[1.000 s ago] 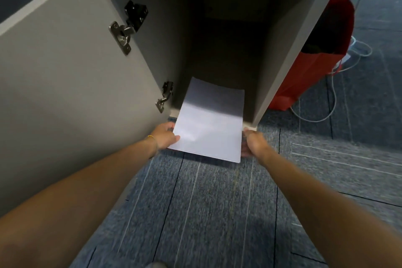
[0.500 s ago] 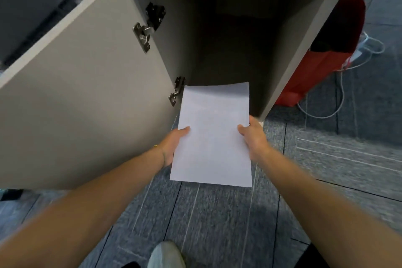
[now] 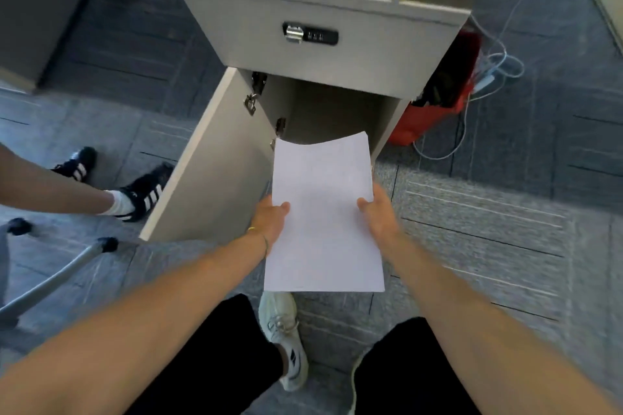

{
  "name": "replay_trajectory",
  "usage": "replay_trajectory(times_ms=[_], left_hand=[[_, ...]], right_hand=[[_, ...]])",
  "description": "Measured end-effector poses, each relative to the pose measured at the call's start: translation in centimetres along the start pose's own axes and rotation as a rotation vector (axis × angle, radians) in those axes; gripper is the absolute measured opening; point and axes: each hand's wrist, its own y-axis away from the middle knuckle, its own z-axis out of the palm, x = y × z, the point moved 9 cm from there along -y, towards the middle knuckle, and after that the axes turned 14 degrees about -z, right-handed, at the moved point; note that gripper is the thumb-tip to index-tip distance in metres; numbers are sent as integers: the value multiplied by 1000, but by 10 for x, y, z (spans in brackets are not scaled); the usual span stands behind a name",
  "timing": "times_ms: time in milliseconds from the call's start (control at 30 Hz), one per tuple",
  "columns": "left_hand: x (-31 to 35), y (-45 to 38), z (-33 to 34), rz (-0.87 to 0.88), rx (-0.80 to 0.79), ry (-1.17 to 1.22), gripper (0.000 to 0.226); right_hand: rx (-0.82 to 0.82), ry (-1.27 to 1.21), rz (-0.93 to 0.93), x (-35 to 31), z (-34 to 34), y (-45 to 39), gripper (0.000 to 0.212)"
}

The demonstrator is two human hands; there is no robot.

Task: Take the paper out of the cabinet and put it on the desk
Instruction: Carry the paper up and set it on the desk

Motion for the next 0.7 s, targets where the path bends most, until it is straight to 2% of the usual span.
replay_trajectory(times_ms=[333,500,633,700], left_hand=[[64,239,-57,31,21,112,35],[117,341,-55,78,-34,147,34],[169,398,-45,150,-87,138,37],[194,414,-39,172,-112,158,36]], right_hand=[[-9,-25,-24,-192,-69,149,45],[13,-43,-83,-283,-128,199,44],[70,-59,-115,-345,-171,218,38],[89,-54,-129,-367,-186,216,41]])
